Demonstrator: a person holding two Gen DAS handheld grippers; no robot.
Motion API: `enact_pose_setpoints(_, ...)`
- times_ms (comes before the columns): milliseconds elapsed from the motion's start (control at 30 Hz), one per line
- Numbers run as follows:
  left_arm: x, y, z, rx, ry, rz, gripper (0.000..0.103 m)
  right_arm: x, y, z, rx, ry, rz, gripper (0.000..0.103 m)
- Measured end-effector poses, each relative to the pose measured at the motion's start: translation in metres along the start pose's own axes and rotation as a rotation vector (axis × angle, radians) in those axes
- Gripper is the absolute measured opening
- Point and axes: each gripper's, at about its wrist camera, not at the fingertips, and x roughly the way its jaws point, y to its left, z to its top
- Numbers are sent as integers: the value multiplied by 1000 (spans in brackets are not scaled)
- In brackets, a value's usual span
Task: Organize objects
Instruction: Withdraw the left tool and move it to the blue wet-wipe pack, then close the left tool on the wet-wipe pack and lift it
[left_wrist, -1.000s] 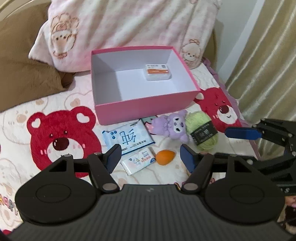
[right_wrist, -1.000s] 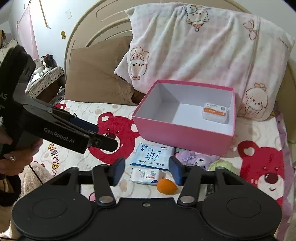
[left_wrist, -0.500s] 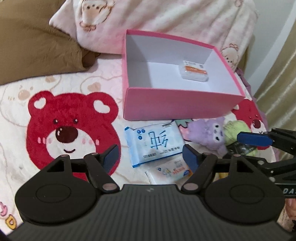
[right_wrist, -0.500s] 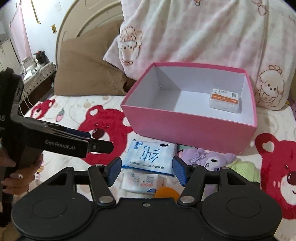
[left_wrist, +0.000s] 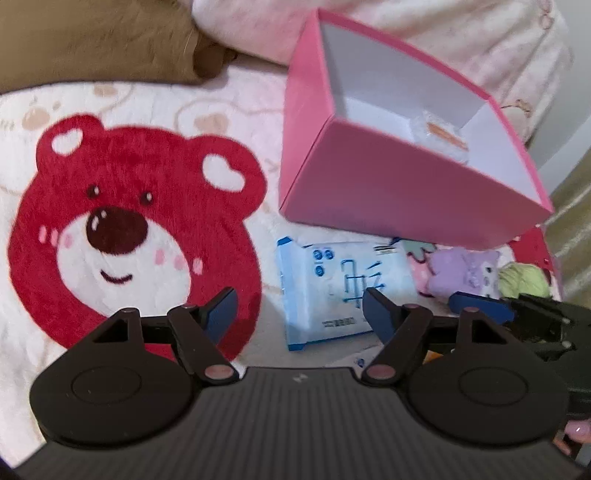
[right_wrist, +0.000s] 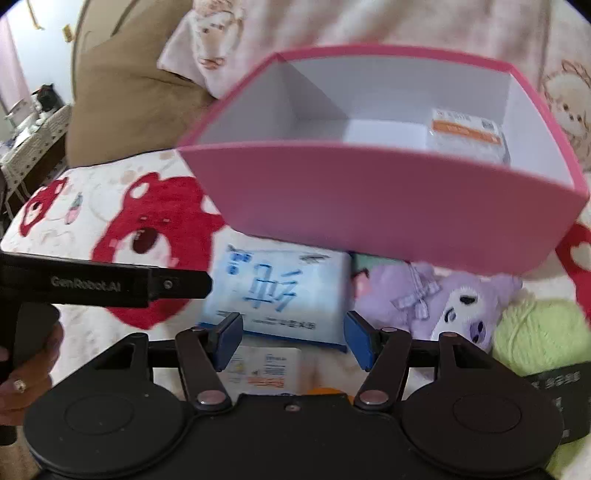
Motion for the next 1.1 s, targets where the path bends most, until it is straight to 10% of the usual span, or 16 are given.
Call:
enact_pose_setpoints(233,26,-9,-2,35,-4,63,63,24,-9,-11,33,11,-6,64)
enact_pose_setpoints(367,28,-15,-3,62,-21,23,35,28,-15,-10,82,-11,0,48)
enact_pose_setpoints(567,32,-15,-4,19,23,-34,26,21,-8,-7,24,-13,-10,23)
enact_pose_setpoints(1100,22,-21,-6,-16,28,-77,34,18,0,-12,21,-30,11,42)
